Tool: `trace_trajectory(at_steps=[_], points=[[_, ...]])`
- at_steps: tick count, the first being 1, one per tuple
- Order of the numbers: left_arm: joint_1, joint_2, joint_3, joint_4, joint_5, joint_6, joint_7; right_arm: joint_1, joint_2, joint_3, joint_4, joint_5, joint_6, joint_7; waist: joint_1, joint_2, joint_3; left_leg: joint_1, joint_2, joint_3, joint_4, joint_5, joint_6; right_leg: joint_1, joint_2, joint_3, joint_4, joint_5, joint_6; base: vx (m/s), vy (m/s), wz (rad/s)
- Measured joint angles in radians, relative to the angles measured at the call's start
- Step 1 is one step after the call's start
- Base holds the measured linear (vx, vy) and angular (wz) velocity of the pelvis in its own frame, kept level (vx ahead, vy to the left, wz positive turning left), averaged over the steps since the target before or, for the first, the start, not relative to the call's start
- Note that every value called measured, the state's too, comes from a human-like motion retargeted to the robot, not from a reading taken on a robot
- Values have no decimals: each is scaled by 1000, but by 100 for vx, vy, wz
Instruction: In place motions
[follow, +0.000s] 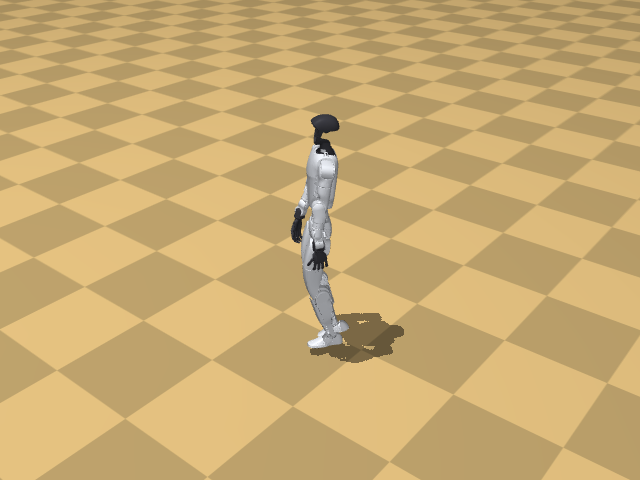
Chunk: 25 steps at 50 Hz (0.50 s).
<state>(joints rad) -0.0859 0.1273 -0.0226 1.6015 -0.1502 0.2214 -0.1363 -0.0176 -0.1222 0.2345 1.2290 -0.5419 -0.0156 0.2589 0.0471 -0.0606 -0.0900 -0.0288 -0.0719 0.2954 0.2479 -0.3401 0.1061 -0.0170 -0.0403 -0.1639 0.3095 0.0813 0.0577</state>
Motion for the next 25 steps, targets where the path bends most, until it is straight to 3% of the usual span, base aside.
trace_trajectory(at_steps=[3, 4, 5, 8, 10, 13, 15, 17, 19, 22, 25], points=[[-132, -54, -39, -253, -8, -14, -4, 72, -76, -88, 231, -191, 224, 30, -154, 109, -62, -52, 70, -135, -182, 64, -26, -327, -19, -165, 420, 305, -30, -7, 16, 141], [-188, -56, -46, -352, -24, -31, -42, 83, -104, -104, 297, -221, 288, 27, -185, 114, -35, -58, 65, -161, -202, 79, -30, -446, -21, -133, 573, 332, -48, -37, 11, 53], [-249, -53, -59, -451, -48, -52, -86, 94, -134, -116, 359, -234, 340, 19, -204, 112, 11, -47, 58, -164, -219, 93, -32, -557, -10, -73, 728, 317, -65, -51, 12, -23], [-464, 32, -40, -674, -30, -120, -200, 121, -193, -199, 466, -142, 351, 6, -252, 123, 170, -29, 77, -79, -232, 115, -13, -825, -42, -88, 1107, 213, -126, -64, 14, -1], [-560, 74, -24, -772, 6, -146, -165, 171, -223, -279, 471, -64, 348, 22, -319, 137, 213, -62, 75, -81, -220, 122, 6, -1006, -72, -114, 1284, 151, -156, -36, 18, 64], [-597, 71, -56, -839, -18, -198, -15, 302, -238, -401, 471, 82, 336, -9, -338, 157, 202, -97, 111, -19, -202, 125, 10, -1185, -43, -156, 1379, 101, -171, 13, 2, 15], [-580, 47, -79, -842, -59, -235, 32, 397, -238, -455, 471, 193, 320, -58, -331, 161, 146, -121, 118, -12, -190, 117, 12, -1233, -43, -170, 1370, 77, -167, 34, -10, 9], [-550, 10, -92, -818, -78, -251, 22, 446, -228, -491, 471, 290, 320, -109, -291, 146, 109, -119, 106, -20, -190, 113, 12, -1189, -55, -165, 1319, 61, -169, 20, -7, -32], [-519, -15, -96, -767, -76, -243, -6, 440, -211, -503, 471, 362, 320, -153, -260, 121, 117, -77, 94, -5, -206, 107, 4, -1065, -66, -147, 1238, 57, -159, 2, -6, -41], [-429, -33, -109, -641, -54, -218, -47, 390, -186, -484, 471, 385, 286, -159, -222, 108, 115, -15, 91, 14, -223, 95, -14, -790, -64, -134, 1021, 79, -123, 7, -1, -32], [-282, -53, -103, -457, 6, -183, -45, 311, -157, -411, 471, 335, 241, -106, -213, 124, 83, 11, 110, 8, -195, 60, -25, -464, 9, -114, 648, 148, -48, 12, 4, 0]])
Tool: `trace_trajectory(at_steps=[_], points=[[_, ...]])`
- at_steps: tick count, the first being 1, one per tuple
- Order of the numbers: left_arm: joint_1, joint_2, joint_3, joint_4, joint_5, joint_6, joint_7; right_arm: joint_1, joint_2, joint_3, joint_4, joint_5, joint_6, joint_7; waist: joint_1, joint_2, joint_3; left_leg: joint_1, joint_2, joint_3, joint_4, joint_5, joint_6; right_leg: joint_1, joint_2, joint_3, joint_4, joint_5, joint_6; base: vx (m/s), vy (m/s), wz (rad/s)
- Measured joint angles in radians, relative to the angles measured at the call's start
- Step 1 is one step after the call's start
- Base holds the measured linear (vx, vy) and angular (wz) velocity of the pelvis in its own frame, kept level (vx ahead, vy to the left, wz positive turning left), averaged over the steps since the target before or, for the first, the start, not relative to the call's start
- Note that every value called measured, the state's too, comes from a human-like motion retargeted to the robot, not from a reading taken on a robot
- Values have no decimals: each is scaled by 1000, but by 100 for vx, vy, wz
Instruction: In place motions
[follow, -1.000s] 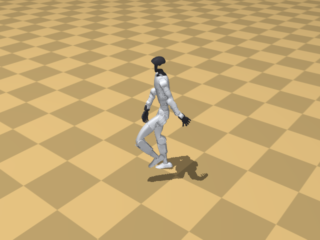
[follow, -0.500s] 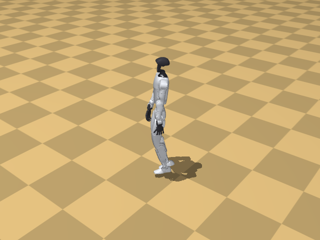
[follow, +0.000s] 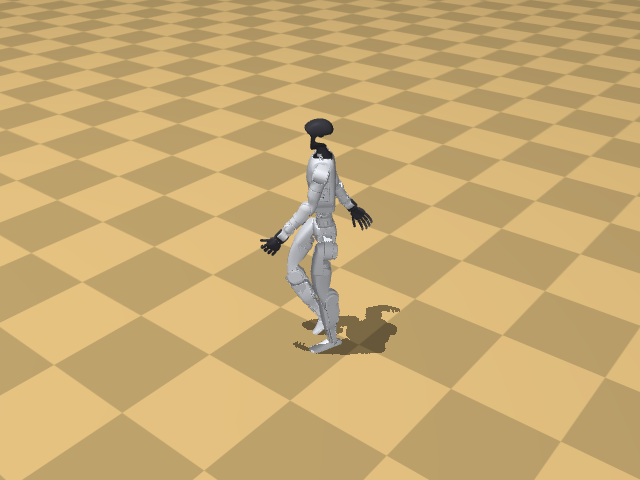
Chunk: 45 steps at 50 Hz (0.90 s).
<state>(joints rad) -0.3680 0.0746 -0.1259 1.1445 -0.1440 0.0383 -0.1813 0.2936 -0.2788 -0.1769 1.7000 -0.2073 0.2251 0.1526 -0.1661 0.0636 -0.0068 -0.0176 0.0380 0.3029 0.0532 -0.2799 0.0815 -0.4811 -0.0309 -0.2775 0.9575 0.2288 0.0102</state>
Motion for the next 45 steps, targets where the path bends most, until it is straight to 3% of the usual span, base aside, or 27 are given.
trace_trajectory(at_steps=[2, 3, 5, 7, 8, 10, 13, 15, 16, 18, 21, 23, 28, 32, 35, 37, 38, 40, 42, 43, 45], points=[[135, -25, 54, 120, 32, 38, 18, -73, 25, 75, 0, -27, -24, 21, 20, -9, -29, 0, -28, -26, 48, -31, 19, 204, 39, 57, -294, 20, 52, 6, 2, -37], [206, -40, 102, 180, 31, 49, 29, -118, 39, 123, 0, -34, -31, 22, 55, -27, -35, 8, -51, -12, 81, -48, 27, 307, 43, 97, -445, -63, 87, 10, 2, -106], [339, -57, 229, 304, -16, 52, 49, -211, 79, 221, -6, -48, -38, -3, 121, -65, -58, 4, -77, 68, 184, -40, 37, 451, 35, 149, -651, -270, 75, 12, 3, -133], [418, -27, 423, 456, -64, 76, 53, -337, 137, 335, -60, -63, -30, -1, 200, -119, -101, -217, 5, 183, 589, 106, 40, 470, -60, 69, -800, -228, 42, -15, -7, -177], [438, 0, 491, 531, -104, 102, 60, -404, 161, 372, -118, -75, -30, 26, 272, -121, -112, -384, 97, 216, 811, 209, 79, 437, -64, 149, -811, -214, 68, -42, -20, -125], [515, 32, 562, 556, -225, 157, 127, -535, 192, 397, -287, -114, -61, 99, 260, -117, -46, -654, 48, 64, 1122, 226, 149, 409, -50, 207, -804, -183, 76, -59, -21, 35], [568, 78, 654, 556, -325, 135, 156, -780, 202, 417, -546, -181, -126, 205, 379, -135, 150, -871, 228, 121, 1519, 79, 177, 444, -25, 225, -795, -153, 13, -66, -29, -107], [580, 100, 706, 556, -275, 136, 128, -909, 199, 395, -674, -239, -152, 226, 448, -164, 246, -989, 274, 146, 1653, 6, 180, 456, -44, 250, -795, -140, -12, -44, -40, -102], [590, 116, 722, 556, -236, 144, 112, -952, 188, 387, -728, -255, -163, 227, 476, -180, 273, -1051, 254, 159, 1682, -3, 180, 459, -53, 274, -795, -133, -23, -17, -31, -51], [623, 148, 736, 556, -186, 162, 89, -1009, 167, 380, -815, -265, -190, 206, 536, -217, 287, -1148, 217, 197, 1694, -1, 180, 438, -85, 302, -786, -124, -34, 15, -10, -29], [682, 191, 701, 556, -226, 177, 112, -1008, 149, 389, -884, -242, -266, 120, 580, -284, 195, -1205, 181, 252, 1648, 1, 180, 356, -130, 303, -761, -127, -32, 41, 13, 30], [689, 199, 684, 556, -279, 163, 144, -984, 166, 401, -907, -257, -317, 72, 550, -305, 120, -1186, 180, 240, 1631, -12, 180, 332, -126, 294, -770, -125, -26, 31, 4, 64], [520, 111, 650, 556, -347, 109, 109, -918, 213, 483, -864, -310, -319, 42, 390, -217, 59, -898, 175, 145, 1456, -14, 151, 397, -79, 212, -845, -115, 28, -7, 18, 54], [367, 38, 515, 553, -419, -3, 175, -706, 208, 498, -723, -369, -310, 107, 273, -174, -43, -571, 46, 64, 1036, 5, 57, 426, -58, 133, -852, -153, 50, 35, 10, 86], [249, -17, 380, 525, -413, -31, 221, -473, 163, 458, -563, -515, -261, 104, 183, -133, -125, -359, -75, -68, 654, 53, 12, 446, -34, 77, -828, -197, 58, 59, 16, 128], [149, -53, 271, 464, -376, -13, 178, -341, 140, 385, -398, -605, -167, 10, 138, -110, -132, -210, -103, -127, 402, -75, -29, 459, -24, 11, -783, -210, 67, 42, 17, 152], [103, -72, 216, 414, -353, -9, 155, -294, 130, 344, -294, -618, -114, -40, 120, -103, -131, -153, -83, -92, 300, -99, -16, 457, -26, -41, -743, -187, 69, 28, 17, 143], [6, -103, 118, 292, -303, -4, 105, -224, 101, 261, -99, -598, -27, -112, 95, -54, -139, -124, -33, -113, 166, -46, -28, 345, -42, -170, -516, 16, 78, 4, 6, 95], [-103, -129, 37, 129, -271, 5, 84, -153, 67, 194, 0, -516, -10, -183, 115, -45, -79, -145, -26, -192, 151, -14, -52, 102, -122, -124, -141, 208, 42, -10, 2, -6], [-165, -125, 12, 46, -261, 1, 68, -106, 51, 169, 0, -473, -24, -232, 117, -45, -34, -136, -30, -180, 145, -7, -35, -32, -85, 6, 31, 196, 42, -34, 11, -23], [-296, -63, -6, -121, -245, -7, -15, -48, 13, 129, 0, -399, -63, -313, 71, -11, 61, -120, -31, -180, 132, 4, 2, -243, -141, 9, 341, 129, -45, -55, 19, 16]])
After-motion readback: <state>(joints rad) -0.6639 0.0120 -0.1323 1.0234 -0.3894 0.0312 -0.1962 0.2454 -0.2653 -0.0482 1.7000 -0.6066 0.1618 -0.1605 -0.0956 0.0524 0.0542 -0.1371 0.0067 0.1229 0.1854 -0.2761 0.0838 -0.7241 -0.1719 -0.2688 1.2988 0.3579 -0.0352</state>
